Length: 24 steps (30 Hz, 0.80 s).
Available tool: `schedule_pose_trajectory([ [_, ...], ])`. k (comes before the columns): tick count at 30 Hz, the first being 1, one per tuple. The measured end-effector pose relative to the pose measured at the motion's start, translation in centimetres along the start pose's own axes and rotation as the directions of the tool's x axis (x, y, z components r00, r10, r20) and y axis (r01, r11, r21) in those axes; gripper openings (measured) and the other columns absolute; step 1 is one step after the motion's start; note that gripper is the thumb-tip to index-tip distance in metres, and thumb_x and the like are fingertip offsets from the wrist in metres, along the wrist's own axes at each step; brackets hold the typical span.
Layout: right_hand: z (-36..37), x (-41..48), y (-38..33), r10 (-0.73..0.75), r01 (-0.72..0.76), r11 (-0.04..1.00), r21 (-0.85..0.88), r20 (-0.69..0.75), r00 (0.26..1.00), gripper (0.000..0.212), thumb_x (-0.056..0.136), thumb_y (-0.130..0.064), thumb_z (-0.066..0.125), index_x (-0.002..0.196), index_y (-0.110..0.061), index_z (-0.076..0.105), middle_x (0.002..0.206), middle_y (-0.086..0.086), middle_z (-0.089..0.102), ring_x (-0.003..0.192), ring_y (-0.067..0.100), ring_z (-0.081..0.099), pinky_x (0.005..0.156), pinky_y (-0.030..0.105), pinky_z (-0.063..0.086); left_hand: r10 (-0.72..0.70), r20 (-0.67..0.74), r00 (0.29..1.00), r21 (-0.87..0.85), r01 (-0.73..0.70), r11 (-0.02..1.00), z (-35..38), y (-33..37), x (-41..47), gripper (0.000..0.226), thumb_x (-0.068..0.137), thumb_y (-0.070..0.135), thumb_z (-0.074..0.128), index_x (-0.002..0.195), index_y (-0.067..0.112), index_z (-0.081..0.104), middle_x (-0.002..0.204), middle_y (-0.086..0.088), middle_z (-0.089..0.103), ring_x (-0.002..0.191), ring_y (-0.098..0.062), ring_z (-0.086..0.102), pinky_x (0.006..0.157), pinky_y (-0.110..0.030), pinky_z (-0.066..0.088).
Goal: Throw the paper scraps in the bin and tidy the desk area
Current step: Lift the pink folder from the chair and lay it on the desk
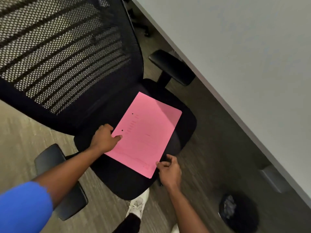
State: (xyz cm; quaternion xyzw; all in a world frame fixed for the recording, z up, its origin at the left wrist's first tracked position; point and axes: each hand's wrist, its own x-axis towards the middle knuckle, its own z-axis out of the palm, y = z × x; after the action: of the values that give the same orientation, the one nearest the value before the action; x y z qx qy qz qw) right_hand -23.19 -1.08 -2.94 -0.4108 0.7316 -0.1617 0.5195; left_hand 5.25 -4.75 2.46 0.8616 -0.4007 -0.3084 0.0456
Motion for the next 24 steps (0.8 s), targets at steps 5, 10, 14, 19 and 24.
schedule_pose_trajectory([
  [5,1.5,-0.4,-0.8,0.02,-0.02,0.999,-0.032,-0.006,1.0,0.051,0.089,-0.029,0.08,0.134,-0.021,0.058,0.084,-0.005,0.075,0.088,0.016,0.073,0.083,0.04,0.06,-0.122,0.097,0.988,-0.214,0.14,0.967,0.5,-1.6,0.0,0.081,0.086,0.046,0.084,0.147,0.008,0.049,0.14,-0.014,0.065,0.124,-0.035,0.066,0.1,-0.042,0.055],
  [10,2.0,-0.7,-1.9,0.054,-0.055,0.998,-0.013,-0.038,0.998,0.05,0.089,-0.02,0.081,0.133,-0.018,0.057,0.089,-0.008,0.069,0.097,0.023,0.071,0.083,0.041,0.058,-0.138,0.121,0.983,-0.242,0.164,0.956,0.4,-2.1,-0.3,0.073,0.087,0.043,0.084,0.145,0.011,0.052,0.135,-0.012,0.068,0.119,-0.032,0.067,0.097,-0.041,0.055],
  [14,0.6,-1.8,-2.0,0.046,-0.046,0.999,-0.011,-0.039,0.998,0.049,0.085,-0.002,0.075,0.129,-0.019,0.058,0.09,-0.002,0.074,0.084,0.023,0.076,0.077,0.056,0.064,-0.12,0.108,0.987,-0.207,0.141,0.968,-0.4,-2.8,-1.5,0.052,0.088,0.037,0.085,0.129,0.011,0.067,0.116,-0.007,0.074,0.101,-0.023,0.067,0.087,-0.035,0.055],
  [19,-2.2,-4.4,-2.4,-0.013,0.012,0.999,-0.039,-0.027,1.0,0.051,0.084,0.002,0.073,0.127,-0.019,0.058,0.093,0.002,0.075,0.08,0.016,0.074,0.07,0.042,0.064,-0.107,0.125,0.986,-0.182,0.129,0.975,-1.6,-3.2,-5.4,0.033,0.083,0.025,0.089,0.112,0.016,0.075,0.089,0.008,0.071,0.078,-0.007,0.066,0.059,-0.024,0.048],
  [24,-6.0,-8.6,-2.2,-0.087,0.087,0.994,-0.061,0.013,0.996,0.049,0.083,0.001,0.075,0.123,-0.022,0.059,0.093,-0.003,0.073,0.072,0.004,0.068,0.054,0.013,0.049,-0.126,0.116,0.985,-0.213,0.149,0.966,-2.7,-2.5,-10.9,0.035,0.08,0.017,0.091,0.109,0.013,0.071,0.104,-0.005,0.076,0.093,-0.025,0.073,0.084,-0.041,0.061],
])
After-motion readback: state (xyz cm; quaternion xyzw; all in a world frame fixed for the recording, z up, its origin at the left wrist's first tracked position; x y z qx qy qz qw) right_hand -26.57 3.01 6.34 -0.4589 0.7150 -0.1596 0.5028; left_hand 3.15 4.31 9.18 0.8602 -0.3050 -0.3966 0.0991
